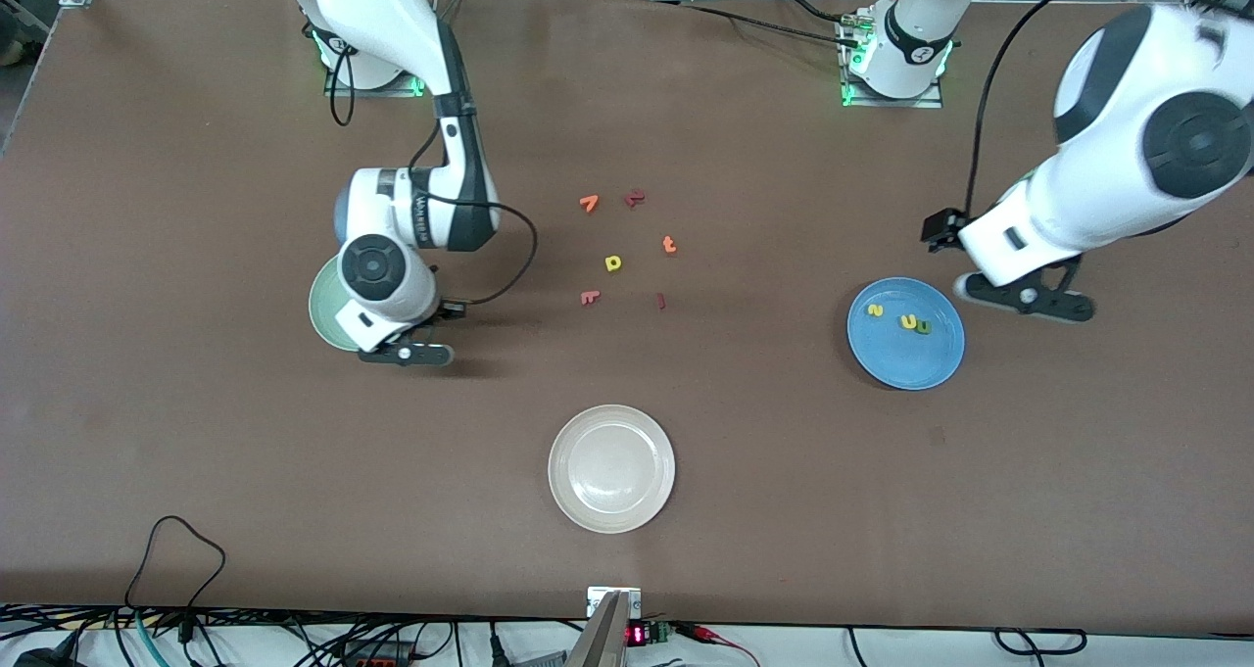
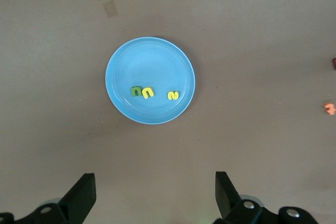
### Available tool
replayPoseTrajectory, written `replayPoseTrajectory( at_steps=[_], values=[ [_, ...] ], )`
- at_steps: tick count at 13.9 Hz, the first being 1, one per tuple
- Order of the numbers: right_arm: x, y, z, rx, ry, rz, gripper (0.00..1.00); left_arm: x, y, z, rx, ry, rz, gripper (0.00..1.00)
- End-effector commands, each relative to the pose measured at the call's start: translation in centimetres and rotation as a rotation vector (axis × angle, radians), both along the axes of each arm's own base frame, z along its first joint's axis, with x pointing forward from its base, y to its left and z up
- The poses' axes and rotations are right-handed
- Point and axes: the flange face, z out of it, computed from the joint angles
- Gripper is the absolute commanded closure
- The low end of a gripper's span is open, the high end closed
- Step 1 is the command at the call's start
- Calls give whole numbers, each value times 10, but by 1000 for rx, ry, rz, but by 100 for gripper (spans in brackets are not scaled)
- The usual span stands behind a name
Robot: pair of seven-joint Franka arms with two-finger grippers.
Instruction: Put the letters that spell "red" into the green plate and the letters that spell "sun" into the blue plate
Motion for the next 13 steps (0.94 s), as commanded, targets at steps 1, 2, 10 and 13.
replayPoseTrajectory(
  at_steps=[1,2,10,13],
  values=[
    [-18,-26,8,-28,7,48,100,-19,20,43,-14,-51,33,0],
    [-18,-38,11,-30,9,60,100,-28,29,54,-23,-65,60,0],
    [-39,-84,-12,-11,-54,50,82,-64,80,64,-40,-175,149,0],
    [-34,-79,1,67,-85,-36,0,-62,73,74,-41,-178,138,0]
  ],
)
